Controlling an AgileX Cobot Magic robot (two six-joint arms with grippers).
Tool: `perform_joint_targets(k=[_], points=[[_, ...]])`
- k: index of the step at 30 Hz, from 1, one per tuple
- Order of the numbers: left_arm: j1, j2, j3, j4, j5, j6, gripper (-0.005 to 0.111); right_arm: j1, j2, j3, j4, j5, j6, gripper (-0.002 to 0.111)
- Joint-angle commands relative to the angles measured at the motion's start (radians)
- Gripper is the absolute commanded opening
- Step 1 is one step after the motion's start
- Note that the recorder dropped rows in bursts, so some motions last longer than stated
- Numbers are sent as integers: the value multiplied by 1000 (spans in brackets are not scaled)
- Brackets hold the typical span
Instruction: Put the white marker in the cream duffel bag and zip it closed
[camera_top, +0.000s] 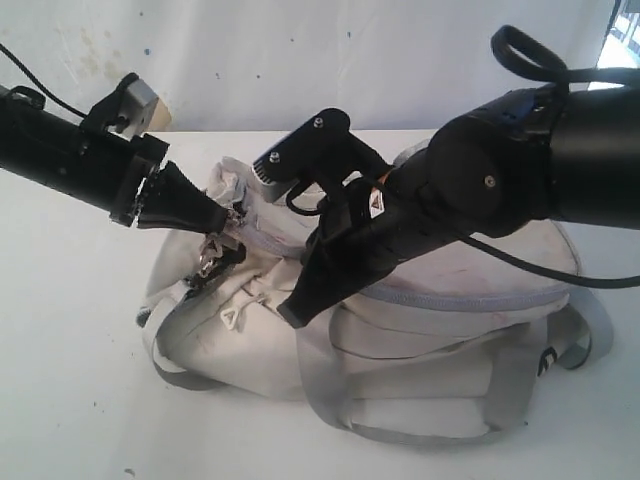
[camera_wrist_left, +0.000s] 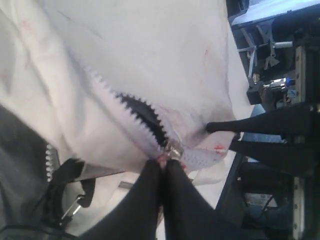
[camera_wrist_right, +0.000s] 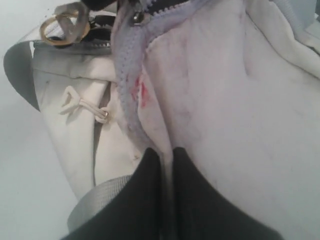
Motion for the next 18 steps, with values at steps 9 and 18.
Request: perform_joint_targets(k=[9,18], points=[[49,-13,-6,-296,-47,8,0,-10,-5,13,-93,221,14,0],[38,-13,-6,115,-47,140,0,-10,-5,13,-93,106,108,0]])
